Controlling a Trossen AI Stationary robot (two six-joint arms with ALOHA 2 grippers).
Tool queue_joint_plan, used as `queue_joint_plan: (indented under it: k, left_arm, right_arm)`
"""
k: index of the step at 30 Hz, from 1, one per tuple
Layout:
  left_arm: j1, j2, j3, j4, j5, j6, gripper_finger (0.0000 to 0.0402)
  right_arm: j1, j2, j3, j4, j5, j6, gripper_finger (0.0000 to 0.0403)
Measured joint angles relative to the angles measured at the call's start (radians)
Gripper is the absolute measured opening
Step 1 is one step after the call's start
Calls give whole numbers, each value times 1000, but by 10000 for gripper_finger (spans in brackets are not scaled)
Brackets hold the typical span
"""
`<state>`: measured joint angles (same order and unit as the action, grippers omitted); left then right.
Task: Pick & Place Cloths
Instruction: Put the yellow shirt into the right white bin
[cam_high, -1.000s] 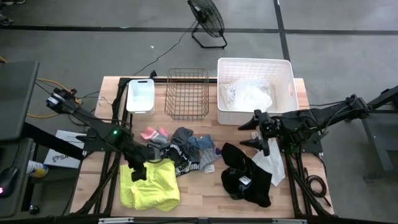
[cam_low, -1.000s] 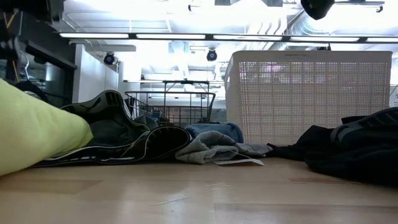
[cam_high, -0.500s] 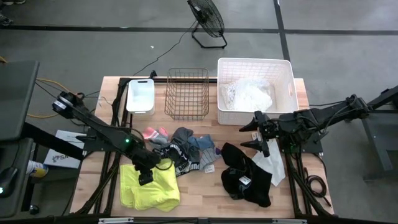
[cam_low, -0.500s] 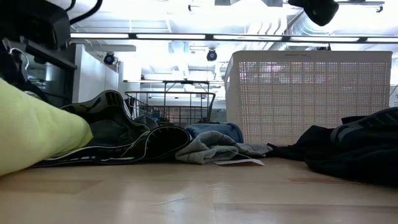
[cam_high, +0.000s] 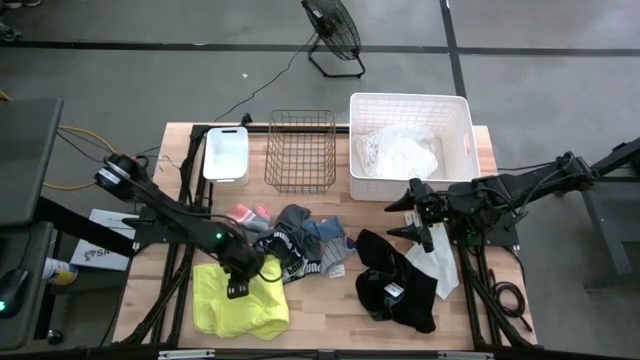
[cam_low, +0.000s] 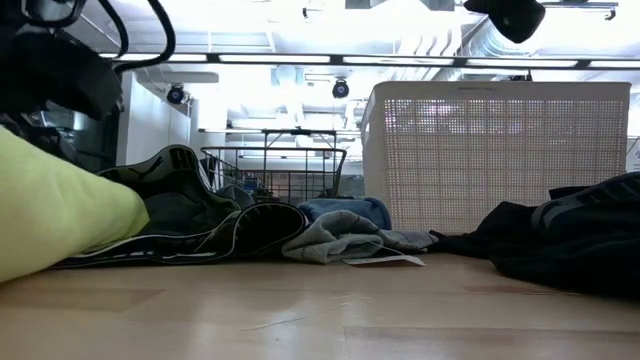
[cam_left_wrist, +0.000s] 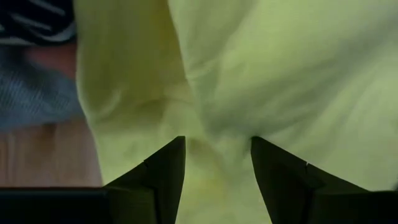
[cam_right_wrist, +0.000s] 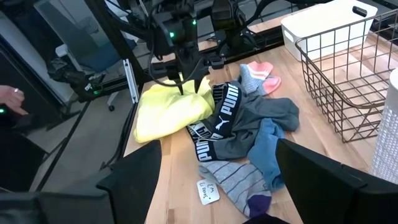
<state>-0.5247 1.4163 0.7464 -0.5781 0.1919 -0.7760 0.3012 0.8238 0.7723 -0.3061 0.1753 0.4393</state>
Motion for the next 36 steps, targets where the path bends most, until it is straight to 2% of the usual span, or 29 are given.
queue_joint_plan:
  k: [12, 16, 22, 30, 36]
  left_arm:
    - [0, 96, 3, 5, -20, 49, 169]
    - [0, 104, 3, 11, -15, 49, 124]
    - [0, 105, 2, 9, -7, 47, 18]
    - [1, 71, 11, 36, 100, 23, 6]
    - [0, -4, 101, 16, 168, 12, 4]
  right_arm:
    - [0, 0, 0, 0, 0, 2, 309]
    - [0, 0, 0, 0, 0, 3, 309]
    - [0, 0, 0, -1, 0, 4, 309]
    - [0, 0, 0, -18, -2, 10, 309]
    - [0, 0, 0, -29, -2, 12, 309]
